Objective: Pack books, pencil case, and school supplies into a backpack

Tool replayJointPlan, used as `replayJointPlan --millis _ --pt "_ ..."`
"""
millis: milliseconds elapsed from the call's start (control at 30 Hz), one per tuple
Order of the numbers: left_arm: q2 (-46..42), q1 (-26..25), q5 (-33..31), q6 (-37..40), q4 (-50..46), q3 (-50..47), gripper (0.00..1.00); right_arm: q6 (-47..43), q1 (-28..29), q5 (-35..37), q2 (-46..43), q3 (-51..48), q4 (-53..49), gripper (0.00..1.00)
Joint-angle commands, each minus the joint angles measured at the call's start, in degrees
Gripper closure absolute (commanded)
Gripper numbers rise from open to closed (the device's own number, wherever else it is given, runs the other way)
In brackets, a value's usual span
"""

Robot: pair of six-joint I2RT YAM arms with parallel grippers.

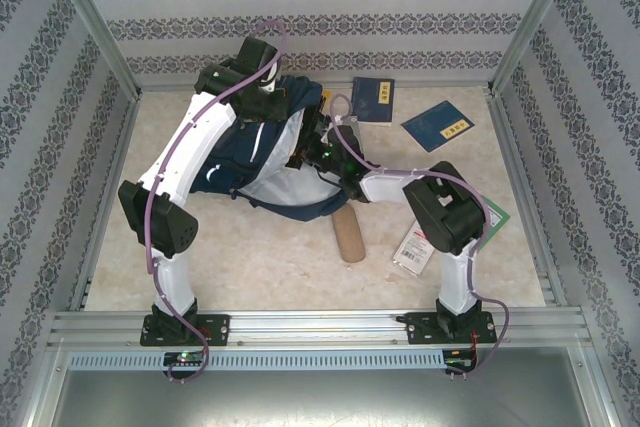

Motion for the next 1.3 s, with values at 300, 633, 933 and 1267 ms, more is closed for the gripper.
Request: replayJointPlan --millis 300,633,933,1267 --pt "0.3 0.7 3.1 -2.6 3.2 3.2 1.0 5.1 4.3 14.1 15.4 19.2 7.1 1.0" --pt "1.2 0.8 3.1 -2.9 3.6 3.0 1.0 7.5 7.2 10.5 21.1 23.8 -1.9 0.82" --pt "1.4 1.2 0.9 -1.5 2.6 2.4 1.0 3.4 4.6 7.8 14.2 15.8 -4.0 0.59" --pt "0.3 2.1 -1.5 -0.1 3.0 -2.2 1.0 -4.0 2.5 6.4 1.7 5.4 -7.6 0.51"
